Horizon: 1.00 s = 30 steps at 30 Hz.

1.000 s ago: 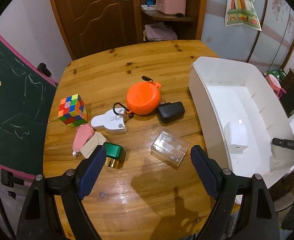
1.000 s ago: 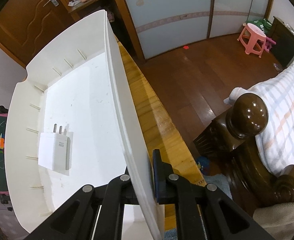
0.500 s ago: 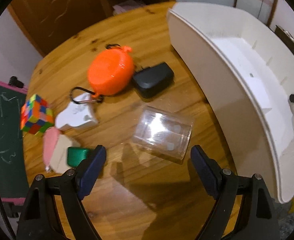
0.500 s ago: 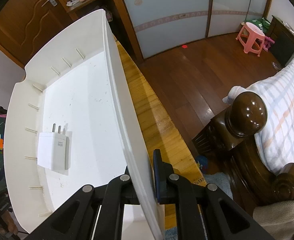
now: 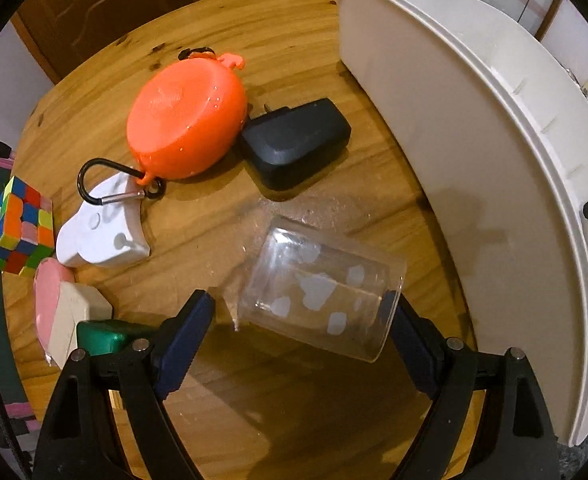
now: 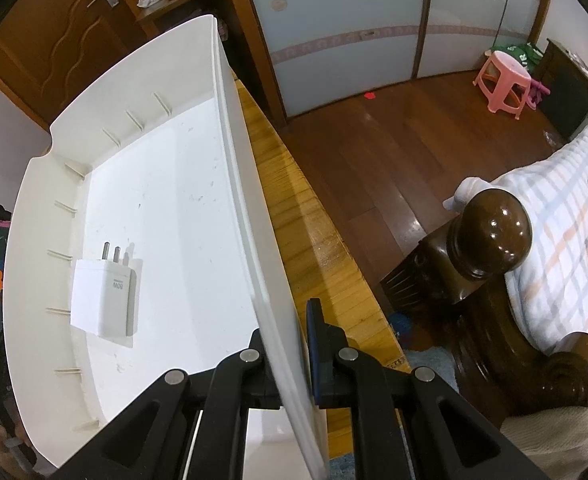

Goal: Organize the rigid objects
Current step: 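Grasp the clear plastic box with the left gripper and lift it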

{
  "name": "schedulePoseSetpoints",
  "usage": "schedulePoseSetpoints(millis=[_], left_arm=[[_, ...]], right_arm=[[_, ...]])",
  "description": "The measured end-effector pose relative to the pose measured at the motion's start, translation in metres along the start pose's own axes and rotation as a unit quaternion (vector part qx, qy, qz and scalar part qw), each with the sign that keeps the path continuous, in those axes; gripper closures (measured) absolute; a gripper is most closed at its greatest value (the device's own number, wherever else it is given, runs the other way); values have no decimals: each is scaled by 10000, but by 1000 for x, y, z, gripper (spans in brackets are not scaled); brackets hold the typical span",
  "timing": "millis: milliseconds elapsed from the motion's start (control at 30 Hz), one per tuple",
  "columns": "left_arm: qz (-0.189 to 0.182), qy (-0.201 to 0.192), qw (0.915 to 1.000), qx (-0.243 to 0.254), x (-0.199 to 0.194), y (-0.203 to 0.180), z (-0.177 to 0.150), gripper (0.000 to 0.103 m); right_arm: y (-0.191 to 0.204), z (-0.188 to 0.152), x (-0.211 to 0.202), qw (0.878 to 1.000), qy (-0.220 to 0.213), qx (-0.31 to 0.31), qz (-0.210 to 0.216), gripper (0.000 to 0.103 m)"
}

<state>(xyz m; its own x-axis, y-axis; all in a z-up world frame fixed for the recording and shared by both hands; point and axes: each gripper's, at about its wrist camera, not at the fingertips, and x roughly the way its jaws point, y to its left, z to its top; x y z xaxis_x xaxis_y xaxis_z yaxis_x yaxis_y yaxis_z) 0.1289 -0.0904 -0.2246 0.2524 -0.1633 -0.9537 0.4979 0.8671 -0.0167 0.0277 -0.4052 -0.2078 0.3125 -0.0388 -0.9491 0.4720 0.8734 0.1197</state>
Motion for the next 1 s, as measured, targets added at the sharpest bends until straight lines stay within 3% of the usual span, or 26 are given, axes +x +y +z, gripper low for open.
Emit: schedulePoseSetpoints(millis=[167,233,467,667,1000], left_arm=[[-47,-89,9999,94,-1,-1,-1,17],[-90,-227,9996,167,-5,-1,-3,35],[15,-287,9996,-86,-10,3,-8,36],[-62,-546,9978,-383,-44,9,-11,36],[-332,-982,9943,-251,-95,-9,-4,36]], right_arm=[[0,0,0,10000,15,9,4,94],[0,0,0,10000,21,4,4,94],[0,0,0,10000,33,13,17,94],[-2,0,1,10000,55,38,18,94],[-13,0,3,9991,102,162,376,92]])
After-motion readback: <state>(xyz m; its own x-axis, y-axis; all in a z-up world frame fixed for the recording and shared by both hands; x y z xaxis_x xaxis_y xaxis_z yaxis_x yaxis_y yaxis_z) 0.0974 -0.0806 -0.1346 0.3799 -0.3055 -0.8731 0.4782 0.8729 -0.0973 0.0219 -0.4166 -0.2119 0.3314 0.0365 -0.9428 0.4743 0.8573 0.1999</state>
